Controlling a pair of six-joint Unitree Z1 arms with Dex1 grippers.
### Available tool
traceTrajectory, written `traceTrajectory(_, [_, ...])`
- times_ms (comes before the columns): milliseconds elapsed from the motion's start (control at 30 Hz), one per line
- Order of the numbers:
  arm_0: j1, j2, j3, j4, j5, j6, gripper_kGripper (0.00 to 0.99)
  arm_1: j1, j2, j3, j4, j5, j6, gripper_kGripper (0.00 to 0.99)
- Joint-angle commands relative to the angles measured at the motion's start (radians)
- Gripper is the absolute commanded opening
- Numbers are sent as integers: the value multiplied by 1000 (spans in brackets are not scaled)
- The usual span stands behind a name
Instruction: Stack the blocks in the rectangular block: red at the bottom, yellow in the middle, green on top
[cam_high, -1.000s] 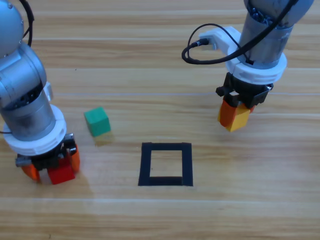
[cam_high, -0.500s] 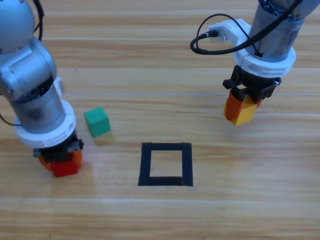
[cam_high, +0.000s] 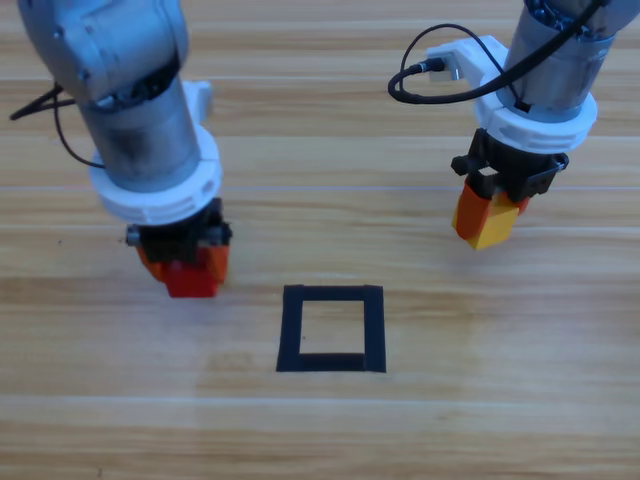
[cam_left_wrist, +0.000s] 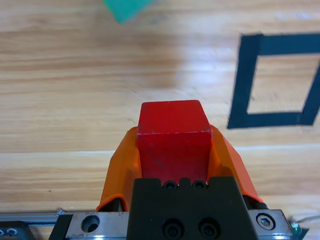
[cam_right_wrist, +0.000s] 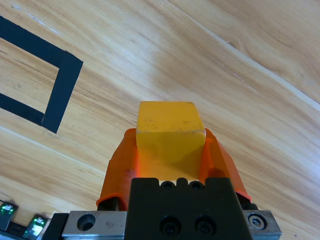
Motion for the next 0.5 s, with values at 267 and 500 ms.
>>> traceTrajectory(267, [-221, 166, -122, 24, 7, -86, 0, -29, -25, 40, -26, 15, 3, 0])
traceTrajectory(500, [-227, 286, -263, 99, 7, -109, 0, -31, -25, 46, -34, 17, 4, 0])
